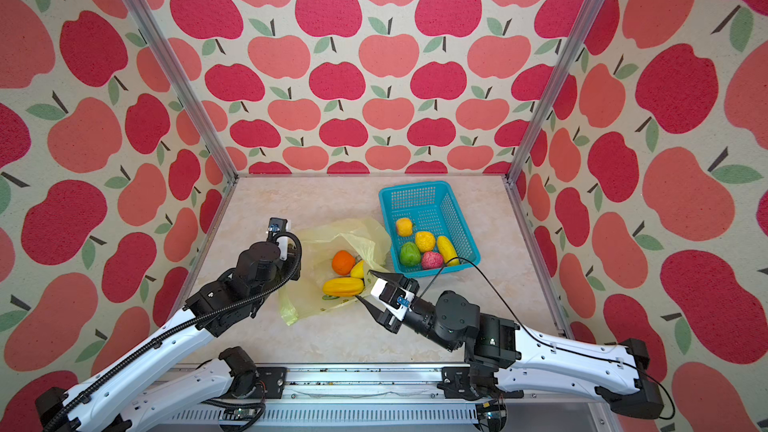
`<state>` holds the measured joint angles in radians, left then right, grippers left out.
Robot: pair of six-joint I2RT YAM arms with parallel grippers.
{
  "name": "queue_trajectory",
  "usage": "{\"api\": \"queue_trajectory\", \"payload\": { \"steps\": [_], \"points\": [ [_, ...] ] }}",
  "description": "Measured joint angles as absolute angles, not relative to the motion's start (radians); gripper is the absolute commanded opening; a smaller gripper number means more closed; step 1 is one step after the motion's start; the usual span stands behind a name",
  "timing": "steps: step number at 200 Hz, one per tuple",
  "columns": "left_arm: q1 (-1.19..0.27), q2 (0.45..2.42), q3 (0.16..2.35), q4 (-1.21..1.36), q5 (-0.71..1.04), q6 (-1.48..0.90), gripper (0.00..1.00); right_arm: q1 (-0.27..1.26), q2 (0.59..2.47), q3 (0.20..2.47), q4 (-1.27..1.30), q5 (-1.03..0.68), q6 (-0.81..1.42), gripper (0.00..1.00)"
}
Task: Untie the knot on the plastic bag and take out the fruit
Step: 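Move the right gripper back to the bag mouth held by the left gripper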
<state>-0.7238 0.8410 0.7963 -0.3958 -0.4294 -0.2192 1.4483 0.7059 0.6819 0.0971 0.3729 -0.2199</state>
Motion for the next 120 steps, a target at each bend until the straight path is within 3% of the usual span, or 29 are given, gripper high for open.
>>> {"api": "queue_trajectory", "payload": {
  "steps": [77,120],
  "points": [
    [-0.723,0.844,0.796,-0.396,-0.429,-0.22,0.0,1.46,0.64,0.718,0.06,0.36,-0.236,0.56],
    [-0.723,0.844,0.796,-0.395,-0.429,-0.22,0.0,1.459,0.902,0.757,0.144,0.382,-0.234,0.49]
  ]
}}
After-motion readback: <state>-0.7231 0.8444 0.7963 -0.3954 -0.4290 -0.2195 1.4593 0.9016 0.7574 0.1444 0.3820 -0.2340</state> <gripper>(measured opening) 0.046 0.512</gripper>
